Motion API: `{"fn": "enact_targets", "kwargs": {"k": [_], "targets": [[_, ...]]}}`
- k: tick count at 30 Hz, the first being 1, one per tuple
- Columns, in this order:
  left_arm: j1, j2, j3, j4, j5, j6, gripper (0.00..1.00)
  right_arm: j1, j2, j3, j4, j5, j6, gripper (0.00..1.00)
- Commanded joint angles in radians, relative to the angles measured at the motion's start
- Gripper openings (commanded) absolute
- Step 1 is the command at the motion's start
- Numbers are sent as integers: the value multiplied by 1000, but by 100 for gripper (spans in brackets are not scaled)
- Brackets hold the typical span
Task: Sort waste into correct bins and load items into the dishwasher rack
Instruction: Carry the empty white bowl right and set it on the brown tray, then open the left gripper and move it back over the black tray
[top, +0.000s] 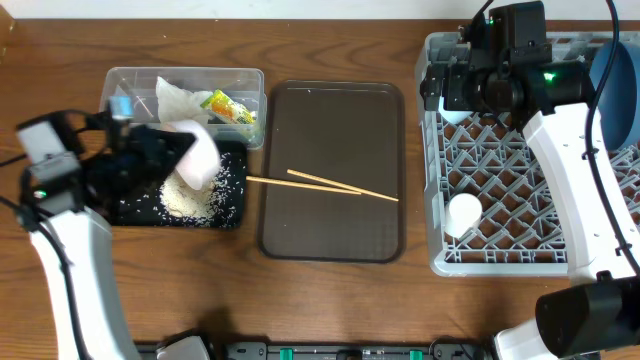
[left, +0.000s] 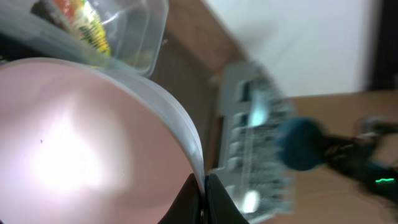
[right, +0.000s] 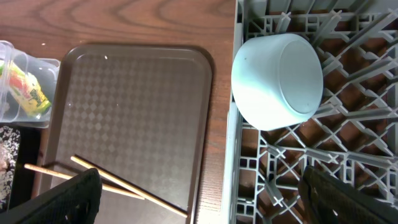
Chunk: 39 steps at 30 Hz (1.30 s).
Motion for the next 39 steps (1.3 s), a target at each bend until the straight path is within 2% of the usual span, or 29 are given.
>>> {"fn": "enact_targets", "kwargs": {"k": [1, 5, 12, 16, 20, 26, 32, 35, 37, 39], "targets": [[-150, -51, 26, -50, -332, 21, 6, -2, -6, 12, -7, 2, -7, 99], [-362, -54, 18, -116, -525, 20, 6, -2, -6, 12, -12, 2, -7, 99], [-684, 8, -7, -117, -704, -45, 6, -3, -6, 12, -12, 2, -8, 99], [-834, 103, -13, -101, -822, -92, 6, -3, -6, 12, -18, 2, -15, 99], [-943, 243, -13, -27, -845, -108, 6, -3, -6, 12, -27, 2, -20, 99], [-995, 377, -13, 51, -846, -150, 6, -3, -6, 12, -32, 3, -26, 99], [-997, 391, -13, 38, -830, -167, 7, -3, -6, 12, -30, 2, -30, 99], [-1000, 391, -13, 39, -809, -167, 17, -3, -6, 12, -27, 2, -29, 99], [-1001, 391, -12, 39, -809, -167, 27, -3, -6, 12, -27, 2, -29, 99], [-1001, 390, -8, 39, -809, -167, 31, -3, -6, 12, -29, 2, -29, 99]]}}
